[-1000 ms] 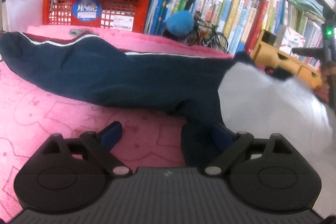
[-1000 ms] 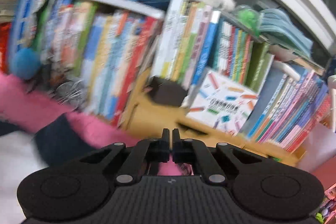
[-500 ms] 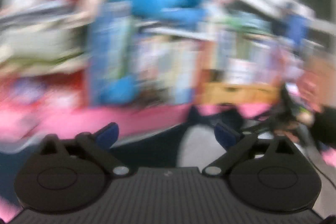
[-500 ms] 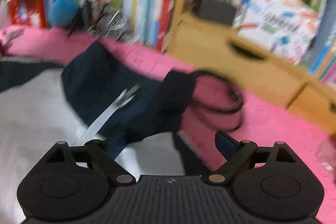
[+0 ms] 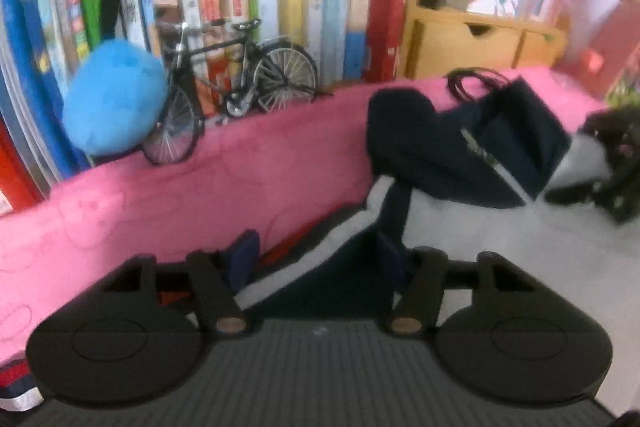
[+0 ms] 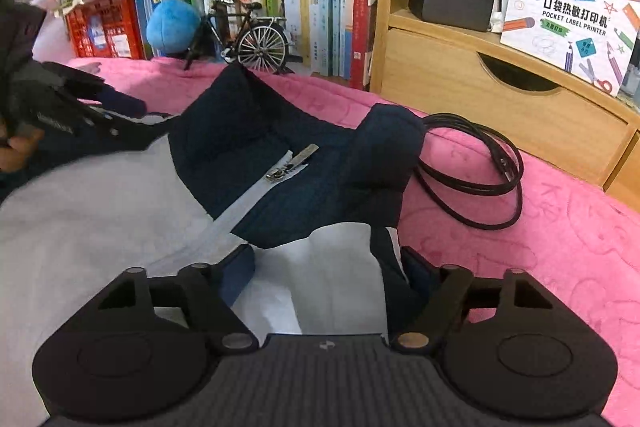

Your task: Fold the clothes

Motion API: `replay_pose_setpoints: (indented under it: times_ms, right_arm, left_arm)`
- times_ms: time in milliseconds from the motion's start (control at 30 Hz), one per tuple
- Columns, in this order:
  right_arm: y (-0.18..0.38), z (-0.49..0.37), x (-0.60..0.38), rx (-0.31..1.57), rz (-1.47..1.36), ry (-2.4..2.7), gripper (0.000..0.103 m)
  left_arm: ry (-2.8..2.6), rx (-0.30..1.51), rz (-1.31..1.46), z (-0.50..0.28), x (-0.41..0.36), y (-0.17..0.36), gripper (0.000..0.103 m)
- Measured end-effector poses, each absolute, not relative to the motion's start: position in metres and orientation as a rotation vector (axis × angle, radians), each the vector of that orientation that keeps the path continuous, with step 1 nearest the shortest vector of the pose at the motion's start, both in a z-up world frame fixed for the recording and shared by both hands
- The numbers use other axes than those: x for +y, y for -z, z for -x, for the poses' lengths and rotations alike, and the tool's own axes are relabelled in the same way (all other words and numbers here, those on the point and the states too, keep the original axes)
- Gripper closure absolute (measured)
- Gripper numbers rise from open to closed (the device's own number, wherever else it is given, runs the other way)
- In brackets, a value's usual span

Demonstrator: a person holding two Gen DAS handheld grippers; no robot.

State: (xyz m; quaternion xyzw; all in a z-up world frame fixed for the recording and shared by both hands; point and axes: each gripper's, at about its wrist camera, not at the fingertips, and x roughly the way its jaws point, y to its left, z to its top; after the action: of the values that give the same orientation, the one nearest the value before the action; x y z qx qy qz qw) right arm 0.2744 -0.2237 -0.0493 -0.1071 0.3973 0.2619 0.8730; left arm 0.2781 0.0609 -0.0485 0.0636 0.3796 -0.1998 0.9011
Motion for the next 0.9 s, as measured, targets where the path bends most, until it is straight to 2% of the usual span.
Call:
replay_pose_setpoints:
  times_ms: [33,67,100,133,200,233,467,600,900]
  right_arm:
    - [0.048,-0.274,-0.224,0.830,0.222,-0.548,0.039]
    - [0.047,-0.272,-0.223,0.827,0.224,-0.549,0.043]
    - [0.046,-0.270,-0.222,0.826,0.219,-0.540,0.054]
    - [0.044,-0.266,-0.221,0.824,0.216,-0.525,0.070]
    - [0.041,-0.257,-0.216,0.804,0.241,-0.499,0.088]
    - [0.039,-0.250,-0.211,0.778,0.274,-0.476,0.092]
    - [-0.006,-0.238,-0.181,0.484,0.482,-0.344,0.094]
    - [-0.003,-0.275,-0.179,0.505,0.466,-0.335,0.093]
    - [0.060,-0.311,-0.176,0.585,0.477,-0.278,0.091]
  left_arm:
    - [0.393,0.789,-0.123,-0.275,0.059,0.047,0.063]
    - [0.372,0.791,-0.118,-0.271,0.056,0.045,0.079]
    - [0.350,0.793,-0.114,-0.268,0.054,0.043,0.086]
    - [0.329,0.795,-0.110,-0.265,0.052,0.042,0.092]
    - [0.302,0.785,-0.096,-0.259,0.048,0.037,0.097]
    - [0.288,0.771,-0.095,-0.258,0.046,0.034,0.097]
    - [0.204,0.596,-0.105,-0.274,0.040,-0.012,0.098]
    - [0.161,0.608,-0.127,-0.299,0.034,0.007,0.098]
    - [0.127,0.674,-0.164,-0.331,0.025,0.061,0.098]
